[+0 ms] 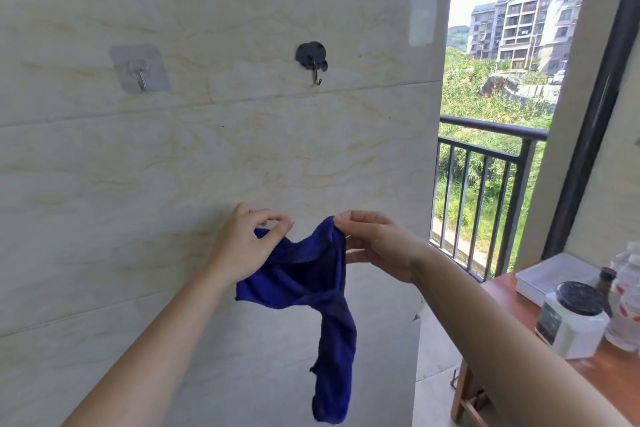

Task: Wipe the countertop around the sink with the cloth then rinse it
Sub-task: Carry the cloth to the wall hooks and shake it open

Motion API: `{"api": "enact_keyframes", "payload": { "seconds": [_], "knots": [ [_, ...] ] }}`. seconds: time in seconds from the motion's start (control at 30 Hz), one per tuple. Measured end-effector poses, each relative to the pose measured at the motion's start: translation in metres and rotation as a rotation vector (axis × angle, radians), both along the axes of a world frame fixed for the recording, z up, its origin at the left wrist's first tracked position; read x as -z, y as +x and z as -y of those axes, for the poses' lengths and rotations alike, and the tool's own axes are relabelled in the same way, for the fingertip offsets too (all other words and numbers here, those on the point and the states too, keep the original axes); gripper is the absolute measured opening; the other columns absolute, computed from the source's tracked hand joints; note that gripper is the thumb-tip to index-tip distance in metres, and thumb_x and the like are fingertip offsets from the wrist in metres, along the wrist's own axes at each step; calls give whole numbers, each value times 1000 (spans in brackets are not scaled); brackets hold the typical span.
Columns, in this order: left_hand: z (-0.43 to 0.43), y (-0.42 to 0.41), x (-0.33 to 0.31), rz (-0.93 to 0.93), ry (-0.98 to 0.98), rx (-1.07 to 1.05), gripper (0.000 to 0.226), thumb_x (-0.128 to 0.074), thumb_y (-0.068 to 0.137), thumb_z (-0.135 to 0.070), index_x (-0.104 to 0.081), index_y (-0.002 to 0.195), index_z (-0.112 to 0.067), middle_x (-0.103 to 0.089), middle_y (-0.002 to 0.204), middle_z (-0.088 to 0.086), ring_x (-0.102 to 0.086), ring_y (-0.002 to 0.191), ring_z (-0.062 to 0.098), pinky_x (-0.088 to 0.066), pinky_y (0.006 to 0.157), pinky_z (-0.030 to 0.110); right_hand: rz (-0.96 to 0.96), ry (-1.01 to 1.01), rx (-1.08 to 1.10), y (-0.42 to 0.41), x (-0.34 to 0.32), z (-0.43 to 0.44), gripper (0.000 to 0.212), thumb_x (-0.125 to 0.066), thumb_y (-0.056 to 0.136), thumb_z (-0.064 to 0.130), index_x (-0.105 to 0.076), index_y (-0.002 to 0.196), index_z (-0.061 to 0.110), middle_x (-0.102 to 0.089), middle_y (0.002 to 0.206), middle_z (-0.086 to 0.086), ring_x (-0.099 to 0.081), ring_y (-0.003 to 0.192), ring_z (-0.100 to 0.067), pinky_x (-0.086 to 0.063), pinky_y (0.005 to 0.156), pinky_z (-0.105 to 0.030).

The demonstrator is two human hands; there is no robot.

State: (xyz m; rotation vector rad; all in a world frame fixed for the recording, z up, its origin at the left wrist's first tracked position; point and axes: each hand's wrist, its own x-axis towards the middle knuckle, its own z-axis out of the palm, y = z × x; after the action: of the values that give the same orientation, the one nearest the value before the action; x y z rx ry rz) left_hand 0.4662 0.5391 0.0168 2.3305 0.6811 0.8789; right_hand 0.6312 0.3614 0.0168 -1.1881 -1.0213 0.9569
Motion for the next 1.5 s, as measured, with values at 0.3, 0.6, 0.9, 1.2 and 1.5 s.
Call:
{"api": "enact_keyframes", "payload": {
  "seconds": [0.3, 0.6, 0.9, 1.2, 1.5],
  "knots": [
    [25, 23, -14, 131, -138, 228, 0, -80, 83, -25, -79, 83, -25, -67, 99, -4, -58, 81, -5, -36, 71, 8, 191, 52, 155, 1, -18, -6, 21, -47, 107, 29, -57, 105, 10, -64, 91, -7, -60, 83, -22, -51, 76, -35],
    [27, 41, -59, 278, 78, 120, 10, -78, 86, -19, -73, 80, -27, -59, 99, -3, -59, 86, 15, -42, 75, 16, 736, -26, 209, 30, -14, 13, 35, -72, 84, 54, -60, 81, 21, -56, 64, 13, -52, 60, -7, -41, 57, -23],
    [-7, 41, -104, 552, -2, -74, 16, -66, 94, -16, -67, 80, -24, -69, 80, -1, -62, 75, 15, -50, 76, 32, 529, -72, 118, 75, -64, 18, 27, -57, 101, 33, -58, 106, 6, -71, 99, -2, -69, 96, -15, -58, 94, -42],
    [-20, 44, -132, 432, 597, -470, 16, -56, 98, -23, -65, 97, -9, -69, 89, 10, -59, 88, 35, -43, 67, 42, 1020, 411, 686, 76, -166, -36, 10, -67, 94, 25, -59, 99, 21, -54, 81, 5, -51, 76, -2, -40, 75, -12],
    [-37, 47, -119, 255, 985, -505, 21, -49, 93, -21, -61, 83, -8, -61, 71, 10, -52, 74, 34, -38, 55, 38, 1452, 442, 792, 82, -163, -85, 24, -55, 102, 17, -71, 119, 14, -49, 102, -9, -55, 85, -27, -39, 73, -30]
  ]
}}
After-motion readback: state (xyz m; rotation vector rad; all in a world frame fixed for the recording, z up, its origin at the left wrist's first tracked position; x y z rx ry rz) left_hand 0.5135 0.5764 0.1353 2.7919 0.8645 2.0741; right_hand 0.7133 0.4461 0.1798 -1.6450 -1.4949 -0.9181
